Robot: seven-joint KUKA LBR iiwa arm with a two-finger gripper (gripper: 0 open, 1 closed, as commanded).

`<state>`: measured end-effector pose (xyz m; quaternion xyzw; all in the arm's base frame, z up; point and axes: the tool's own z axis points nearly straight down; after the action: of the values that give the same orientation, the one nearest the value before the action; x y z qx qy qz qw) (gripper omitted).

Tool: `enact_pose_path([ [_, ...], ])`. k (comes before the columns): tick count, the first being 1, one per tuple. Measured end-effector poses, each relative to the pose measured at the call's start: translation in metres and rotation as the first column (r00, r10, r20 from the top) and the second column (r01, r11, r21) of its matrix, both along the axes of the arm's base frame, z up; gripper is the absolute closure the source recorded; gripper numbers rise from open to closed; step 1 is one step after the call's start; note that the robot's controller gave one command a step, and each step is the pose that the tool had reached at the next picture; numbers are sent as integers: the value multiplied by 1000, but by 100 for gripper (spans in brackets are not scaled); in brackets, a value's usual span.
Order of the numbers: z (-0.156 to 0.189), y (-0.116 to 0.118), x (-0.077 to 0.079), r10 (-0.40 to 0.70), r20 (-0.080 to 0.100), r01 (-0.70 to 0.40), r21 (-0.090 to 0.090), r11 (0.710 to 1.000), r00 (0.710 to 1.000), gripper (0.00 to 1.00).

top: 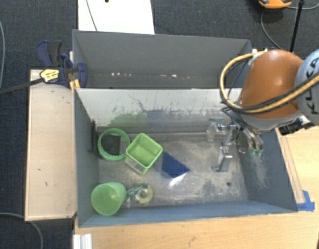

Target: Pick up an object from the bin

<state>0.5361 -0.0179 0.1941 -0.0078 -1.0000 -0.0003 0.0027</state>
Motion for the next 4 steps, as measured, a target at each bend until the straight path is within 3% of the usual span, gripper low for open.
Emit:
enact_pose_path([
  [1,5,0,2,0,8,0,0,1000,1000,0],
  [2,-45,29,5,67,12,-67,-1,998,998,0],
  [3,-57,94,-6,252,7,-252,-1,968,968,0],
  [4,-58,127,-6,251,14,-251,1,968,968,0],
])
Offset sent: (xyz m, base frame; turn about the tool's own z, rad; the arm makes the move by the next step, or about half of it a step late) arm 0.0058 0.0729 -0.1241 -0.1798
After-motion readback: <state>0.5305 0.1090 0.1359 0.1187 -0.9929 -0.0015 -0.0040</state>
